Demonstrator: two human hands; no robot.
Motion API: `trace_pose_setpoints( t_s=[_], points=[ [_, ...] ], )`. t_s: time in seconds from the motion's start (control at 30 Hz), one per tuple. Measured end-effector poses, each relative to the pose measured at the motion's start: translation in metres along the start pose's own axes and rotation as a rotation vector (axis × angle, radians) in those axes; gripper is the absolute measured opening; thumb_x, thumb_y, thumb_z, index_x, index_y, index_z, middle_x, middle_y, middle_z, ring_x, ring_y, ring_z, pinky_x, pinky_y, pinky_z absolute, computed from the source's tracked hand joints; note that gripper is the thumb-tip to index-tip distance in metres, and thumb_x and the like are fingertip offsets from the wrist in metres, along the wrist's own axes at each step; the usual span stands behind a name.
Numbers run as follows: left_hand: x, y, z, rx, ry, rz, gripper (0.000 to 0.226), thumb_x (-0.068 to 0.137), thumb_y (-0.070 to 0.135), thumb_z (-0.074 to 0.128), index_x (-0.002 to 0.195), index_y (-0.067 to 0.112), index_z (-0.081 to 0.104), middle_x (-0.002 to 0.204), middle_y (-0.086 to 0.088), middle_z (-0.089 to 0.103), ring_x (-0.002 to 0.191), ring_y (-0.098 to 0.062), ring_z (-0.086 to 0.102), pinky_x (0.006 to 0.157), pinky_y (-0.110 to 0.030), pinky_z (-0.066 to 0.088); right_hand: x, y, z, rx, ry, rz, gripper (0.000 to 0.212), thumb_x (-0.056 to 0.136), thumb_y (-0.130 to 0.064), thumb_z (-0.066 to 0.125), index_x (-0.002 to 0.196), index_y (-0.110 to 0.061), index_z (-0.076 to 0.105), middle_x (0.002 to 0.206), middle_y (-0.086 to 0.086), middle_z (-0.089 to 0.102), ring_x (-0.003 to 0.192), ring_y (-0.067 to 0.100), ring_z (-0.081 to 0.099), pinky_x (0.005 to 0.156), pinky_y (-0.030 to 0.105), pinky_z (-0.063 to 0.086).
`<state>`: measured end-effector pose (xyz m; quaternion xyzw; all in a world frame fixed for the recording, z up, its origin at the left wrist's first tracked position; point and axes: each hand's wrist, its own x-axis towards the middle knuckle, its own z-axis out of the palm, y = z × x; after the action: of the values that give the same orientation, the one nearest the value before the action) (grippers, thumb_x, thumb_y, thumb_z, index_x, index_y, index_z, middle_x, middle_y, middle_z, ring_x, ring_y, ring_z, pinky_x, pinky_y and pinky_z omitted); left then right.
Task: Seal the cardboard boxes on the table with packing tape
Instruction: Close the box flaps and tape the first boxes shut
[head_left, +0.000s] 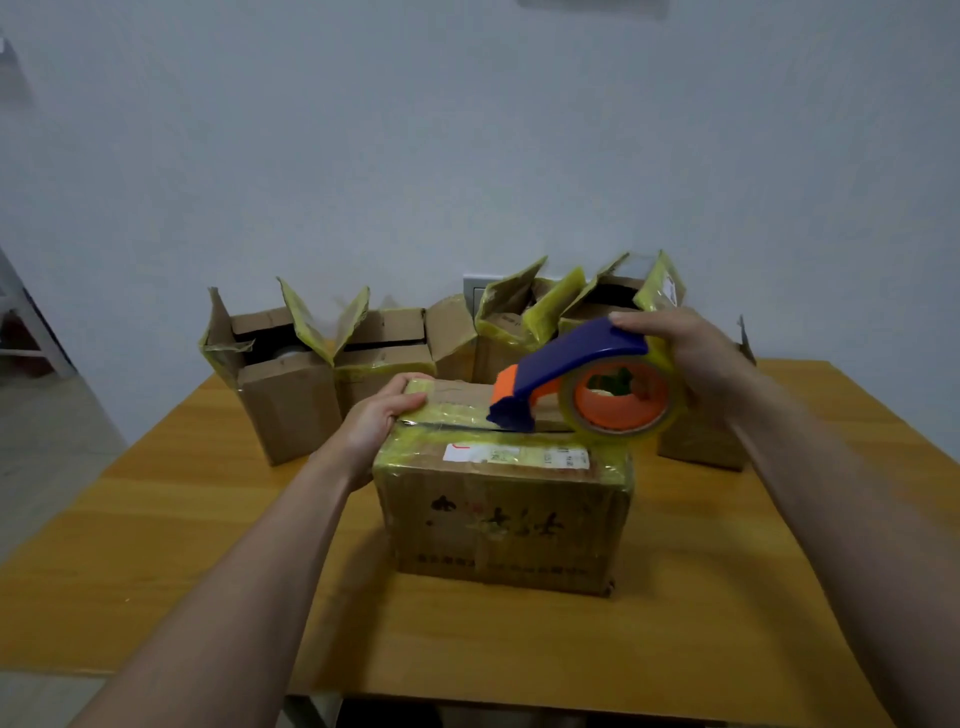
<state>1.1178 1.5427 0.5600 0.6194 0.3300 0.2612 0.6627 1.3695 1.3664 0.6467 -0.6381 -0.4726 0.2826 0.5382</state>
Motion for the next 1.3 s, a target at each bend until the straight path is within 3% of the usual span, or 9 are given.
trace_pose_setpoints(
  t_s=[0.1, 0.17, 0.23, 0.4, 0.57, 0.67, 0.9, 1.1, 1.3],
  points=[
    [0.002, 0.004, 0.005, 0.113, 0.002, -0.005, 0.025, 0.108, 0.019, 0.049, 0.129, 0.023, 0.062, 0.125, -0.014, 0.066, 0.101, -0.032, 0.073, 0.072, -0.032, 0.061, -0.007, 0.005, -0.009, -0.05, 0.023, -0.029, 0.028, 0.097, -0.03, 0.061, 0.079, -0.019, 0.079, 0.08, -0.008, 0.076, 0.086, 0.009, 0.07, 0.089, 0.032, 0.048],
    [0.004, 0.01, 0.007, 0.205, 0.007, 0.001, 0.027, 0.107, 0.019, 0.052, 0.131, 0.026, 0.062, 0.129, -0.011, 0.064, 0.104, -0.029, 0.072, 0.075, -0.032, 0.06, -0.009, 0.007, -0.005, -0.073, 0.044, -0.054, 0.025, 0.097, -0.027, 0.061, 0.081, -0.017, 0.077, 0.078, -0.008, 0.075, 0.08, -0.001, 0.069, 0.073, 0.012, 0.048],
    [0.008, 0.016, 0.005, 0.424, 0.021, 0.046, 0.036, 0.106, 0.021, 0.055, 0.141, 0.029, 0.056, 0.137, -0.005, 0.058, 0.113, -0.021, 0.064, 0.085, -0.031, 0.055, -0.009, 0.007, -0.001, -0.086, 0.052, -0.076, 0.027, 0.097, -0.027, 0.061, 0.078, -0.015, 0.077, 0.075, -0.005, 0.074, 0.076, 0.001, 0.069, 0.064, 0.006, 0.045],
    [0.006, 0.031, 0.029, 0.907, 0.061, 0.308, 0.05, 0.107, 0.028, 0.053, 0.156, 0.03, 0.042, 0.155, 0.001, 0.048, 0.142, -0.02, 0.044, 0.116, -0.044, 0.041, -0.009, 0.006, 0.002, -0.088, 0.074, -0.078, 0.034, 0.097, -0.032, 0.061, 0.075, -0.011, 0.076, 0.079, 0.005, 0.074, 0.088, 0.015, 0.069, 0.078, 0.022, 0.041],
    [0.004, 0.016, 0.058, 1.345, -0.052, 0.219, 0.054, 0.111, 0.051, 0.013, 0.164, 0.041, 0.01, 0.174, 0.006, 0.006, 0.16, -0.016, -0.002, 0.129, -0.05, -0.002, -0.011, 0.005, -0.001, -0.096, 0.049, -0.036, 0.034, 0.095, -0.04, 0.062, 0.073, -0.019, 0.077, 0.081, -0.002, 0.076, 0.095, 0.014, 0.069, 0.087, 0.03, 0.041],
    [0.009, 0.018, 0.056, 1.418, -0.092, 0.169, 0.055, 0.11, 0.052, 0.008, 0.163, 0.042, -0.002, 0.174, 0.004, -0.006, 0.159, -0.016, -0.011, 0.129, -0.05, -0.004, -0.011, 0.005, -0.003, -0.077, 0.017, -0.005, 0.032, 0.096, -0.039, 0.062, 0.079, -0.018, 0.079, 0.083, -0.005, 0.077, 0.093, 0.011, 0.07, 0.089, 0.03, 0.044],
    [0.009, 0.018, 0.051, 1.443, -0.102, 0.157, 0.055, 0.109, 0.053, 0.004, 0.162, 0.042, -0.008, 0.173, 0.004, -0.01, 0.158, -0.015, -0.016, 0.128, -0.05, -0.008, -0.026, 0.005, -0.037, -0.057, 0.118, -0.011, 0.036, 0.084, -0.048, 0.065, 0.081, -0.016, 0.081, 0.084, 0.006, 0.077, 0.094, 0.03, 0.069, 0.105, 0.059, 0.044],
    [0.008, 0.023, 0.063, 1.572, -0.038, 0.174, 0.058, 0.111, 0.049, 0.014, 0.165, 0.035, -0.004, 0.173, -0.002, -0.01, 0.158, -0.023, -0.015, 0.125, -0.055, -0.014, -0.035, 0.022, -0.039, -0.136, 0.193, -0.041, 0.044, 0.094, -0.037, 0.064, 0.086, 0.005, 0.075, 0.085, 0.021, 0.074, 0.084, 0.029, 0.069, 0.088, 0.041, 0.049],
    [-0.006, 0.018, 0.08, 1.335, -0.164, 0.226, 0.053, 0.112, 0.047, 0.015, 0.163, 0.04, 0.006, 0.172, 0.008, -0.005, 0.159, -0.016, -0.01, 0.129, -0.044, -0.008, -0.028, 0.023, -0.036, -0.104, 0.212, -0.051, 0.043, 0.095, -0.033, 0.064, 0.082, 0.007, 0.073, 0.077, 0.02, 0.07, 0.076, 0.025, 0.067, 0.079, 0.033, 0.048]
  ],
)
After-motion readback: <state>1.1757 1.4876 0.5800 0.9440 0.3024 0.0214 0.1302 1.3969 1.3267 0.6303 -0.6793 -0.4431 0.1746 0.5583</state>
